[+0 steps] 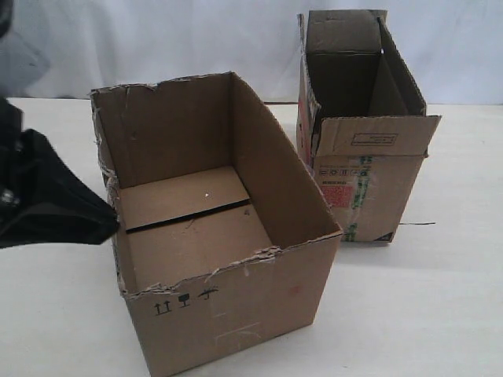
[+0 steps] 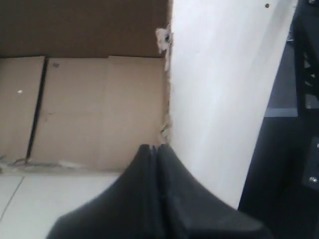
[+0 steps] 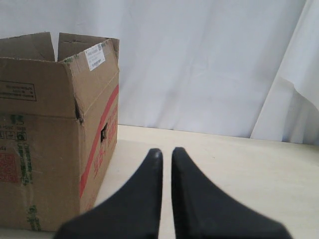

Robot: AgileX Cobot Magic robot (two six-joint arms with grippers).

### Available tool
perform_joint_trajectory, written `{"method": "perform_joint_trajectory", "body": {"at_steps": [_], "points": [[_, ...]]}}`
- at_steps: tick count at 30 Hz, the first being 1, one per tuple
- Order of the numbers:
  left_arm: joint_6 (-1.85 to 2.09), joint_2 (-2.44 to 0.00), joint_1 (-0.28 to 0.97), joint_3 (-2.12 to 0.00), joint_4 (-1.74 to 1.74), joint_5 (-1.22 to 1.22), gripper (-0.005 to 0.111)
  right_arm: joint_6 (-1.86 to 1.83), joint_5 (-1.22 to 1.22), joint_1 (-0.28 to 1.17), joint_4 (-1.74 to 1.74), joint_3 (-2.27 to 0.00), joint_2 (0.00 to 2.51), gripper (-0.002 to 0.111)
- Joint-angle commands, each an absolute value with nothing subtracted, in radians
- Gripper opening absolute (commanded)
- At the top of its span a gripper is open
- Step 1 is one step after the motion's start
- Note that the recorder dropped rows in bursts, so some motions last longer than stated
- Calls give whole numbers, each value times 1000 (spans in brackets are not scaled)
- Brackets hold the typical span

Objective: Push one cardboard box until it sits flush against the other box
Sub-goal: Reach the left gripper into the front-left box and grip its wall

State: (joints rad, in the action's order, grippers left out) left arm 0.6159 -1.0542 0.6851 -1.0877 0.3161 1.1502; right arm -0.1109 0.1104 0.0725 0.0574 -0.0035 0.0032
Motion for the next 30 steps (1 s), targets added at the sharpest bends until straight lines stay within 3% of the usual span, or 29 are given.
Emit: {"method": "perform_joint_trajectory", "body": {"at_steps": [1,13,20,30], "points": [[470,-1141,825,-1096,256,1062,0,-114,111,67,55,0,0,5],[222,-1398,1083,-1239,111,1094,0,-114,111,67,55,0,0,5],[178,-1562,1083,-1241,85,1132,0,-114,111,67,55,0,0,5],[72,-1569,1083,-1241,-209,1129,0,-114,111,67,55,0,0,5]]}}
